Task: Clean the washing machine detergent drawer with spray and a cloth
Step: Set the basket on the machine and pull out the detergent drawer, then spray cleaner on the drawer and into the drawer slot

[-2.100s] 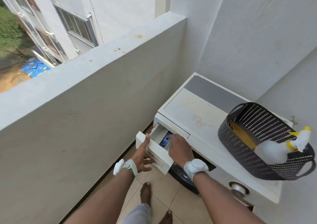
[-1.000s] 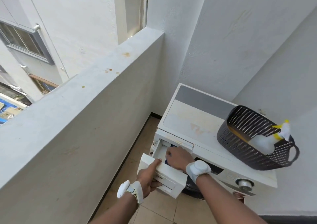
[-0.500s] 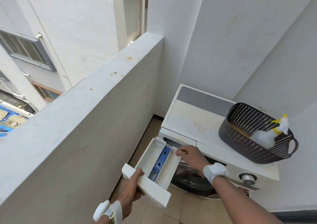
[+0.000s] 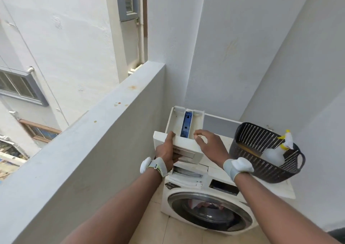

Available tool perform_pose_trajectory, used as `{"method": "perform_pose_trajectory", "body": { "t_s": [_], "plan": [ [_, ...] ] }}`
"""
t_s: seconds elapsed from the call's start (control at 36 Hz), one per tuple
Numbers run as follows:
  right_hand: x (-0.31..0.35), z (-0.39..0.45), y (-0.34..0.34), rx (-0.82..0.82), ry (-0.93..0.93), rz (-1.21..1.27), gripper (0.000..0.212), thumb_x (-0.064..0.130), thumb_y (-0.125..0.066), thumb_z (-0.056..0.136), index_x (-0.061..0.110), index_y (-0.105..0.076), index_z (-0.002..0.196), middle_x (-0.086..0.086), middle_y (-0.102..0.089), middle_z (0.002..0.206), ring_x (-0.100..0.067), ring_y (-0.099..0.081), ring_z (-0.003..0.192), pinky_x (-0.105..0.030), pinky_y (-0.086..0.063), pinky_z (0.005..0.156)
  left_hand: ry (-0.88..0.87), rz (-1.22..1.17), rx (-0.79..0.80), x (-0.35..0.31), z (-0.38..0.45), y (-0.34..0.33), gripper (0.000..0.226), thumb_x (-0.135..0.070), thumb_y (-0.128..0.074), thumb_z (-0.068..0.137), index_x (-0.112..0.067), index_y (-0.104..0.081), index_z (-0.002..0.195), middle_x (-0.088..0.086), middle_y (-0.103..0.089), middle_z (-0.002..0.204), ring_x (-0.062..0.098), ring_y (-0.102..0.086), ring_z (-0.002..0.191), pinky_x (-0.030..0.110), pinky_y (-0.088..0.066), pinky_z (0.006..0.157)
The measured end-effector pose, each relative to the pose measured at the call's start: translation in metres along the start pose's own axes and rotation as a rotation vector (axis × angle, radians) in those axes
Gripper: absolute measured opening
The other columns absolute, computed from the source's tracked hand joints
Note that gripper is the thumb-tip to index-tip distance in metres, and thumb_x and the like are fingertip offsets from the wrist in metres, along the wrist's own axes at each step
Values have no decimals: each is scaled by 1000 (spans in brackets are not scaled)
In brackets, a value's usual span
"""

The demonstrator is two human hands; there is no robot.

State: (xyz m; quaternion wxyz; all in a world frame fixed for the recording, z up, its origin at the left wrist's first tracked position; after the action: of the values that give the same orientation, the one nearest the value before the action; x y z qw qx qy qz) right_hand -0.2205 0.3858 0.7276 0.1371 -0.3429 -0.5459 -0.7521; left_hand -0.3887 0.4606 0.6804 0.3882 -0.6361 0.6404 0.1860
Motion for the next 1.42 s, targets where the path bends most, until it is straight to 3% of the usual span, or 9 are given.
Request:
{"method": "perform_pose_trajectory", "body": {
  "t_s": [0.19,0.33,0.5,0.75,0.92,1.08,1.17,1.25,1.42],
  "plan": [
    [-33,9,20,-16,-24,-170,31,31,-57,102,22,-66,131,4,-68,131,-20,-60,121,-31,-44,102,43,-12,-1,-6,31,-56,62,-55,-79,74,-7,-60,108,19,-72,103,39,-76,91,52,-62,85],
    [-74,27,77,-275,-39,-208,23,16,-60,97,18,-71,117,3,-71,113,-19,-62,108,-35,-53,92,49,-8,-18,-4,55,-107,68,-54,-81,76,-8,-54,117,20,-69,110,41,-75,89,43,-59,73],
    [-139,19,144,-713,-241,-152,16,4,-60,87,16,-69,93,0,-65,92,-21,-59,88,-31,-47,77,121,29,-23,6,89,-153,65,-52,-78,81,-8,-52,122,22,-68,118,44,-72,96,48,-56,83],
    [-237,10,141,-183,-681,-90,15,19,-61,90,33,-66,90,7,-72,101,-22,-67,100,-33,-53,85,90,193,-79,12,125,-189,65,-53,-84,81,-9,-55,119,17,-65,112,40,-65,96,47,-56,81],
    [-243,6,152,-592,-669,-183,14,13,-60,89,24,-53,82,7,-58,86,-21,-58,78,-32,-42,62,47,225,-114,21,144,-193,68,-58,-82,82,-8,-57,120,18,-65,116,44,-66,106,50,-60,81],
    [-261,-4,146,-486,-867,-61,6,18,-59,84,13,-57,83,-7,-63,88,-27,-60,77,-33,-48,64,66,181,-107,21,149,-189,70,-58,-83,81,-9,-55,122,18,-64,123,44,-65,110,52,-60,84],
    [-277,-10,140,-440,-1073,182,45,31,-61,70,4,-62,107,-17,-67,106,-38,-66,92,-45,-60,78,92,151,-64,21,153,-184,73,-57,-82,82,-9,-55,130,19,-63,128,45,-64,114,52,-58,87],
    [-283,-16,146,-585,-1196,196,69,20,-71,76,-4,-40,133,-27,-51,134,-46,-57,119,-49,-53,98,145,117,1,19,157,-181,82,-57,-83,82,-9,-52,141,21,-61,134,45,-63,114,54,-57,92],
    [-279,-15,165,-587,-994,204,50,15,-75,85,6,-58,131,-17,-67,124,-38,-63,113,-35,-48,88,191,136,91,22,156,-181,90,-67,-84,74,-11,-52,138,23,-61,132,46,-63,113,55,-57,90]
  ]
}}
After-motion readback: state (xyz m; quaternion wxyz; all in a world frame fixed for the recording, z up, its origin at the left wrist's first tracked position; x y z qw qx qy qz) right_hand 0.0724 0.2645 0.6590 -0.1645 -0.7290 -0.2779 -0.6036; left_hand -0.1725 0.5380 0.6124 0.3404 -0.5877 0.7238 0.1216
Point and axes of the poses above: each hand's wrist, its own z-axis towards the middle knuckle, its own y-axis out of the back of the hand, x = y × z, the point moved 3 cm from there along z, towards the middle knuckle
